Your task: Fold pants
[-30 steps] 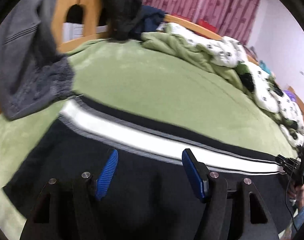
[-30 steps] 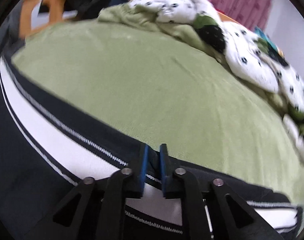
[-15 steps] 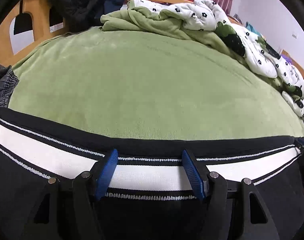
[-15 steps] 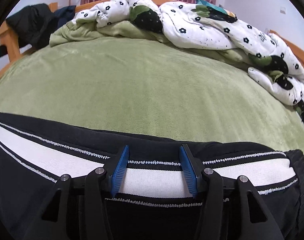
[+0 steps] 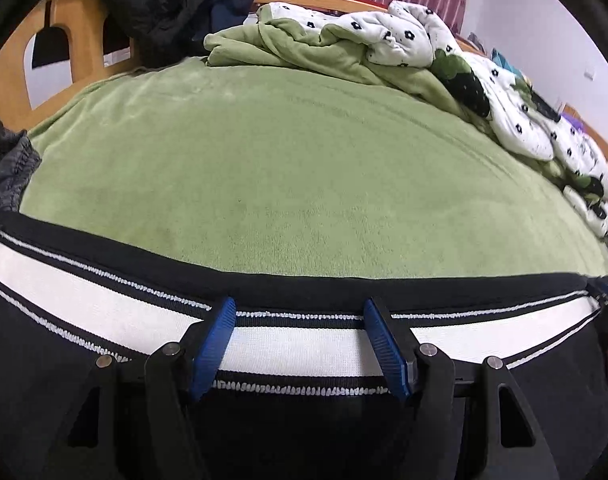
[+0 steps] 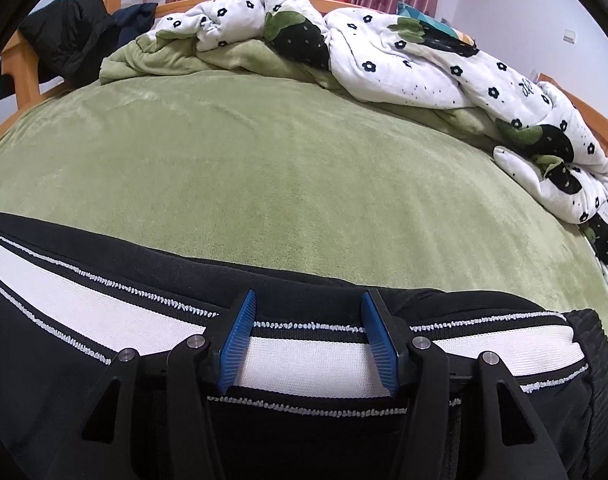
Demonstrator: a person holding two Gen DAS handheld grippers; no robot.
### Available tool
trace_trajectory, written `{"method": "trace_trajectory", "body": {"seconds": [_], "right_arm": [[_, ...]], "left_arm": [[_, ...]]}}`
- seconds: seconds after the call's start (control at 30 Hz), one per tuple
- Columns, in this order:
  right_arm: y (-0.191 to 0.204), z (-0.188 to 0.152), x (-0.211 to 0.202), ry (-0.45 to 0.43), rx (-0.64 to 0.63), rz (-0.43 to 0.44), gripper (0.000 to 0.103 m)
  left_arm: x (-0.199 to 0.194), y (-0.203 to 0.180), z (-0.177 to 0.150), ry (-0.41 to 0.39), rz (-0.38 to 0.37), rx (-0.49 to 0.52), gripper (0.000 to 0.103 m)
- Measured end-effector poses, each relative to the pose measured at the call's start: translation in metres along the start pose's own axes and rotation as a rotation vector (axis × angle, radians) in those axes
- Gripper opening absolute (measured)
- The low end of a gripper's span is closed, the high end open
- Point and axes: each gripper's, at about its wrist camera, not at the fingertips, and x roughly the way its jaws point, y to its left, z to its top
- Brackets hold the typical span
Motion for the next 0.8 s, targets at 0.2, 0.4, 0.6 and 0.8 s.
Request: {"method": "trace_trajectory", "body": {"seconds": [0.2, 0.4, 0.6, 0.8], "right_arm": [[-0.0013, 0.0008, 0.0023, 0.013, 0.009, 0.024, 0.058], [0.0027, 0.0008, 0.0023, 0.013, -0.006, 0.011, 0.059], [0.0031, 0.0001, 0.0015, 0.01, -0.009, 0.006, 0.058], [0.0015, -0.0012, -0.0005, -0.002, -0.003, 0.011, 0.058]], "left_arm": [[-0.0002, 0.0042, 0.0, -0.007, -0.023, -0.026, 0.064], [0.0023, -0.0012, 0.0001, 0.002, 0.004, -0.001, 0.064], [0.0034, -0.0017, 0.0003, 0.003, -0.006, -0.009, 0.064], [0.0043, -0.0015, -0.0001, 0.006, 0.0, 0.002, 0.066]]}}
